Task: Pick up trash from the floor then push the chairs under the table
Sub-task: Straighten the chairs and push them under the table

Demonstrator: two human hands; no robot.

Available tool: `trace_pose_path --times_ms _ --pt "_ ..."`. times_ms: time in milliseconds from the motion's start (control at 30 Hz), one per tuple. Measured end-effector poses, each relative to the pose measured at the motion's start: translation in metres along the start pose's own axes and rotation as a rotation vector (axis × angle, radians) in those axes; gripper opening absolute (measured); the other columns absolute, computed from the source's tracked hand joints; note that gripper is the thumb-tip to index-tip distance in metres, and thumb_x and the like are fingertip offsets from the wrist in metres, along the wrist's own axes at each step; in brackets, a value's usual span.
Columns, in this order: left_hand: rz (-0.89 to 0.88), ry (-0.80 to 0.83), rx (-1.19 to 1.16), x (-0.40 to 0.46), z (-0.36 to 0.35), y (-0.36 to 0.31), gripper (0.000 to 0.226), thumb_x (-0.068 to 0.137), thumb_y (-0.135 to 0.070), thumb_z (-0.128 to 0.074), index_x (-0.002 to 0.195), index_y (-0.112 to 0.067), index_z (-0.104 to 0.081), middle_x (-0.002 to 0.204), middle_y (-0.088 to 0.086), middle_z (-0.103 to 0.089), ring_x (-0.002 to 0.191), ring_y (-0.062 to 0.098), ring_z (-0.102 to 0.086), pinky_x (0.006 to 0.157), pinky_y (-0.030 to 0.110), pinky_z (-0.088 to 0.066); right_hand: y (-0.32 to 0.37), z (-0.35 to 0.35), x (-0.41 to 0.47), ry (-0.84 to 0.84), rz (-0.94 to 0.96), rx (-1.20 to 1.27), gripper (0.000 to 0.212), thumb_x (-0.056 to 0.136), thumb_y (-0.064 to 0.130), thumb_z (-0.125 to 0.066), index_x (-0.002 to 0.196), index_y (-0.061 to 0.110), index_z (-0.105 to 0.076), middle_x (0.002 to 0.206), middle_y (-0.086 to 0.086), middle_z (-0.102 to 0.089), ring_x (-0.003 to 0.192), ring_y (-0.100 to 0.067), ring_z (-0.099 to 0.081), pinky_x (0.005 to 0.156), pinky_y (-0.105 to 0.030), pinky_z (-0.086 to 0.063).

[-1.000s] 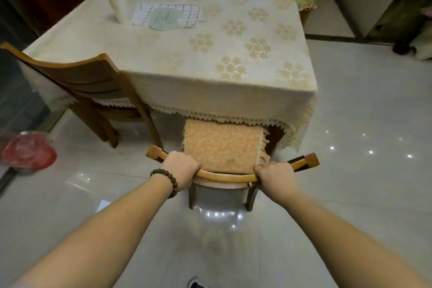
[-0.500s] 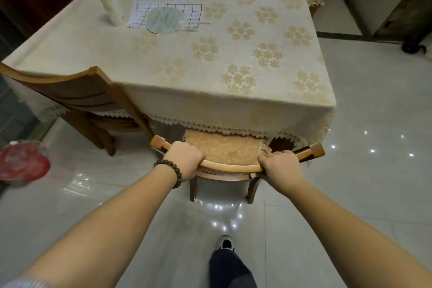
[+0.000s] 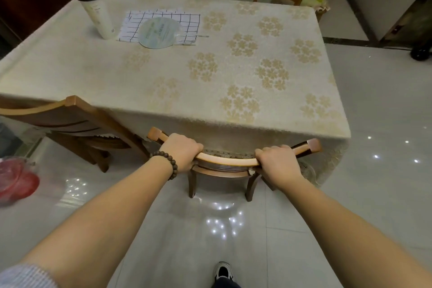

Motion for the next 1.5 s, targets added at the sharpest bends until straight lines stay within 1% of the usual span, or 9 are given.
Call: trace_pose_path --times_ms 367,567,700,767,867,933,1133,1333,1500 --pt "-0.036 -0.021 0.02 0.043 0.0 0.034 0.016 0.091 -0.039 -0.05 0.093 -0.023 -0.05 0.089 -0.002 -0.06 0.077 0.021 -0.059 0.061 0.033 -0.044 -0.023 -0.009 0.048 -0.034 0.0 -0.05 0.01 0.086 0.026 -0.057 0.085 0.021 -0.049 0.077 0.001 -0.06 0.071 -0.024 -0.058 0.058 -0.032 -0.03" --pt "-0.014 -0.066 0.019 0.039 0.002 0.031 0.018 0.09 -0.041 -0.051 0.096 -0.025 -0.049 0.096 -0.003 -0.06 0.09 0.02 -0.056 0.074 0.035 -0.04 -0.017 -0.007 0.044 -0.082 -0.051 -0.065 0.018 0.074 0.024 -0.069 0.079 0.021 -0.053 0.07 0.003 -0.06 0.067 -0.023 -0.057 0.062 -0.033 -0.033" --pt "0.091 -0.086 -0.032 0.036 0.002 0.027 0.036 0.085 -0.042 -0.058 0.116 -0.025 -0.048 0.118 -0.001 -0.056 0.114 0.022 -0.046 0.093 0.04 -0.034 -0.014 -0.004 0.042 -0.1 -0.089 -0.001 0.022 0.084 0.024 -0.059 0.104 0.019 -0.053 0.099 -0.001 -0.064 0.098 -0.026 -0.054 0.088 -0.041 -0.035" --pt "0.138 -0.089 -0.093 0.032 0.003 0.024 0.058 0.082 -0.049 -0.06 0.131 -0.024 -0.041 0.133 0.001 -0.047 0.126 0.023 -0.036 0.103 0.044 -0.027 -0.014 0.0 0.042 -0.063 -0.095 0.025 0.041 0.084 0.029 -0.059 0.122 0.019 -0.046 0.119 -0.004 -0.059 0.116 -0.027 -0.045 0.102 -0.047 -0.028" --pt "0.184 -0.136 -0.21 0.016 0.01 0.021 0.077 0.082 -0.063 -0.052 0.144 -0.024 -0.027 0.15 0.003 -0.03 0.14 0.024 -0.02 0.115 0.05 -0.009 -0.01 0.008 0.034 -0.006 -0.108 0.107 0.078 0.078 0.058 -0.06 0.14 0.021 -0.031 0.139 -0.006 -0.043 0.135 -0.027 -0.029 0.112 -0.054 -0.015" --pt "0.218 -0.192 -0.253 0.002 0.015 0.02 0.077 0.084 -0.066 -0.044 0.146 -0.025 -0.023 0.153 0.003 -0.026 0.142 0.024 -0.015 0.116 0.05 -0.006 -0.005 0.016 0.024 -0.075 -0.122 0.166 0.081 0.079 0.067 -0.051 0.142 0.021 -0.029 0.144 -0.006 -0.039 0.139 -0.027 -0.024 0.113 -0.055 -0.014" --pt "0.305 -0.39 -0.356 -0.05 0.026 0.002 0.073 0.086 -0.061 -0.033 0.147 -0.021 -0.027 0.153 0.003 -0.029 0.143 0.023 -0.015 0.117 0.046 -0.011 0.015 0.026 -0.024 -0.246 -0.248 0.314 0.071 0.084 0.065 -0.035 0.141 0.024 -0.034 0.149 -0.004 -0.036 0.142 -0.025 -0.021 0.115 -0.052 -0.016" --pt "0.341 -0.428 -0.453 -0.078 0.014 -0.046 0.075 0.084 -0.06 -0.033 0.145 -0.016 -0.032 0.15 0.008 -0.035 0.141 0.025 -0.021 0.116 0.044 -0.008 0.044 0.016 -0.073 -0.293 -0.414 0.393 0.065 0.087 0.059 -0.044 0.14 0.022 -0.037 0.149 -0.007 -0.036 0.143 -0.023 -0.019 0.115 -0.051 -0.011" --pt "0.223 -0.379 -0.475 -0.079 0.005 -0.098 0.072 0.089 -0.059 -0.035 0.149 -0.021 -0.02 0.154 0.004 -0.026 0.144 0.022 -0.012 0.116 0.041 -0.003 0.047 -0.004 -0.118 -0.268 -0.56 0.398 0.065 0.087 0.059 -0.045 0.141 0.025 -0.036 0.15 -0.005 -0.034 0.144 -0.022 -0.016 0.115 -0.049 -0.011"
Point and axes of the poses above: each hand's wrist, its own x-axis towards the middle knuckle, its own z-axis out of the back of the hand, y = z × x, the point moved 3 cm from there along x, towards the middle knuckle
